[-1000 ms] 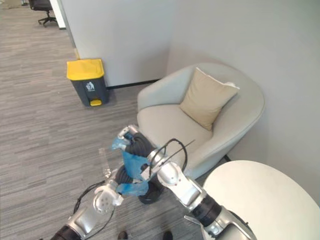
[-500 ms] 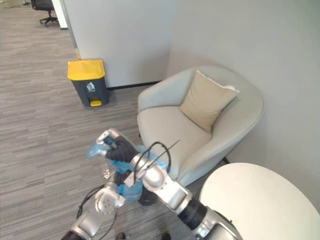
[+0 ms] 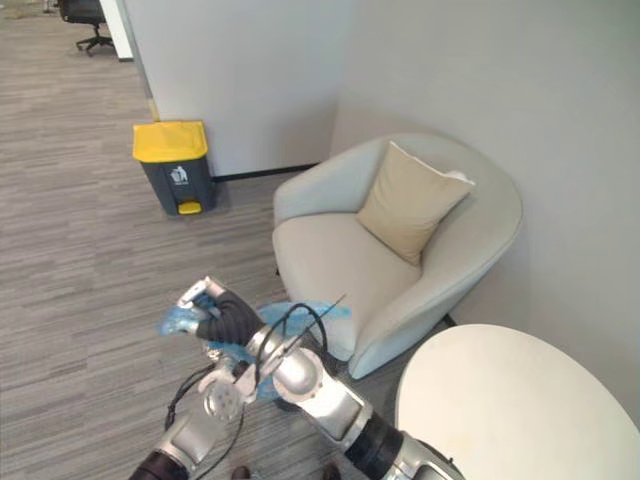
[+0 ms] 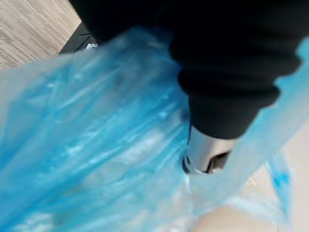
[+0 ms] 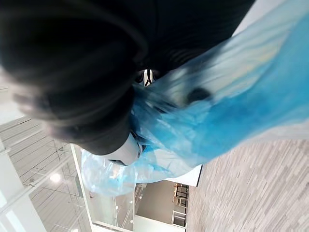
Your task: Gather rubbish on tea table into small bin, then transfer packed bag to large trash can.
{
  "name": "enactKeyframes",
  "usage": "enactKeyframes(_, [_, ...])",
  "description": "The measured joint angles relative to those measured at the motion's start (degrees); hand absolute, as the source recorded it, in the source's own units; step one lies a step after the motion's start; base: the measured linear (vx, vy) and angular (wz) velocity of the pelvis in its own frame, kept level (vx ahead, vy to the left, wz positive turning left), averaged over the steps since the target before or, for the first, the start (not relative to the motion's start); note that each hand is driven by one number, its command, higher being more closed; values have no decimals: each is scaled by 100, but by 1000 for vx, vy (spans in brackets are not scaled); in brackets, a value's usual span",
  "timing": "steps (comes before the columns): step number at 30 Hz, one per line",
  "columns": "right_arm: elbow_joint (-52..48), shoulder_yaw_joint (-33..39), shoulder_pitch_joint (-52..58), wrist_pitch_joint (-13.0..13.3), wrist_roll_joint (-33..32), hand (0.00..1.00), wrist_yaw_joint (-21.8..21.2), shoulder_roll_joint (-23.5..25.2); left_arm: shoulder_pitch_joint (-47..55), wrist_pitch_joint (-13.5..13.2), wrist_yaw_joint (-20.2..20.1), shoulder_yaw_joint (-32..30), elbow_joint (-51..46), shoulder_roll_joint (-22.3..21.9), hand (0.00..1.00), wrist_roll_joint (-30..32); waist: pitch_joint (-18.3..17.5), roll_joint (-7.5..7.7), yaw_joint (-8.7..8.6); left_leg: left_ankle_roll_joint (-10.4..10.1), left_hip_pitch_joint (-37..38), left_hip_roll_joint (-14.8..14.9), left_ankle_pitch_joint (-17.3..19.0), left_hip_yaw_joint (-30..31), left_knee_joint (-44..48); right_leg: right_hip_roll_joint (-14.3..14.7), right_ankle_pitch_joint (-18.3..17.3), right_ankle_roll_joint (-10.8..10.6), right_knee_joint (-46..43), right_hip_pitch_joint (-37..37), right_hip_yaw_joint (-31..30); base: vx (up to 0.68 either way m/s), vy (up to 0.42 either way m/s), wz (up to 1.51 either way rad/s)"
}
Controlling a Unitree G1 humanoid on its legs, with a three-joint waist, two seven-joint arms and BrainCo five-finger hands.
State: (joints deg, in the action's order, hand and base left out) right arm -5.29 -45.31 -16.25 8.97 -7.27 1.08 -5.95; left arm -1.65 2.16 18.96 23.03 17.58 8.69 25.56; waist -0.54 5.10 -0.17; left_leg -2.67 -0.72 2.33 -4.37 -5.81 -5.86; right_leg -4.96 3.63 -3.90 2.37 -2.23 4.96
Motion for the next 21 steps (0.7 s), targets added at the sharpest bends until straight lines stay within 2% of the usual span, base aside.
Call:
enactKeyframes(5, [0,35,278,7,10,100,-17,0,3,1,9,-213,0,-9,100,-222,1,3,-17,-1,11,1,1,-2,0,-1,0,0,4,5,-1,0,0,0])
enactKeyframes(10, [16,371,633,9,66,100,-39,-62,34,1,10,-409,1,-17,100,-384,17,26,-18,-13,55,1,11,-3,-1,-3,-3,-4,5,24,-2,0,0,0])
enactKeyframes(14, [306,584,648,16,520,100,2,-163,105,-1,5,-515,1,-30,100,-553,17,31,-20,-67,74,1,53,-7,-2,-12,-42,-10,-4,34,-10,0,0,0])
enactKeyframes(15, [312,600,658,16,685,0,11,-234,155,-2,4,-527,1,-29,100,-563,18,31,-20,-72,74,4,56,-6,-2,-13,-49,-18,-4,35,-8,0,0,0])
enactKeyframes(21, [457,873,779,18,1629,0,191,-651,318,-7,-9,-642,1,-25,100,-815,21,25,4,-44,74,0,39,5,-1,-10,-50,-18,-3,45,0,0,0,0])
